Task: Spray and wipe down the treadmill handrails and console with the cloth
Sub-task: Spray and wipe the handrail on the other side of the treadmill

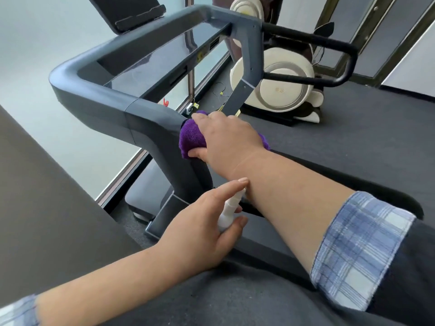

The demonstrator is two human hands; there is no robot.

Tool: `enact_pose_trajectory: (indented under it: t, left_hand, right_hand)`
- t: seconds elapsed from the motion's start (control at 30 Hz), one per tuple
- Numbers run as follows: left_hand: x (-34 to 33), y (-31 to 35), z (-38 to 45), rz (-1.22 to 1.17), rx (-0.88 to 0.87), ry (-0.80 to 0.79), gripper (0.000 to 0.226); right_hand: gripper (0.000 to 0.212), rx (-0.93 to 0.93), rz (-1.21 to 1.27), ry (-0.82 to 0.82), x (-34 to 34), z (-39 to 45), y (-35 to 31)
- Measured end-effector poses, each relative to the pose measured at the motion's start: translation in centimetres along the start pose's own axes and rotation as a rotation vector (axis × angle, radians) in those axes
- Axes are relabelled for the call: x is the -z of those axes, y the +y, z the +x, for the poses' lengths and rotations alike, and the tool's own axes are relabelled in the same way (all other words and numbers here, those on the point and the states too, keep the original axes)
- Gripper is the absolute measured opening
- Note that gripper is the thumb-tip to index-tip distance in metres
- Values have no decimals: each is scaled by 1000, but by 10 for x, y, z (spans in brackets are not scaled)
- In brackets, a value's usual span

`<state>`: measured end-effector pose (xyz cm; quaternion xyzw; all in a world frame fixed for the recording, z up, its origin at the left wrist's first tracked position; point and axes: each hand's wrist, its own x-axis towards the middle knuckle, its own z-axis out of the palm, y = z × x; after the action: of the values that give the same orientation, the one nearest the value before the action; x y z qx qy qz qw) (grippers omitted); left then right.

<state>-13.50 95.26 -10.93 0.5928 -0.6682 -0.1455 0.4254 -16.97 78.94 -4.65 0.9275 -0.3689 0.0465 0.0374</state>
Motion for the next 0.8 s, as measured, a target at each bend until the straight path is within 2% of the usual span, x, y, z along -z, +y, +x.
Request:
enact_pose_trajectory:
  t: [0.3,0.8]
  left_hand:
    - [-61,57,2,31,78,27,63]
    - [-206,183,-8,94,105,-67,62]
  right_hand:
    - [72,18,52,-10,5,-60,71]
    - [71,7,54,82,3,-197,217]
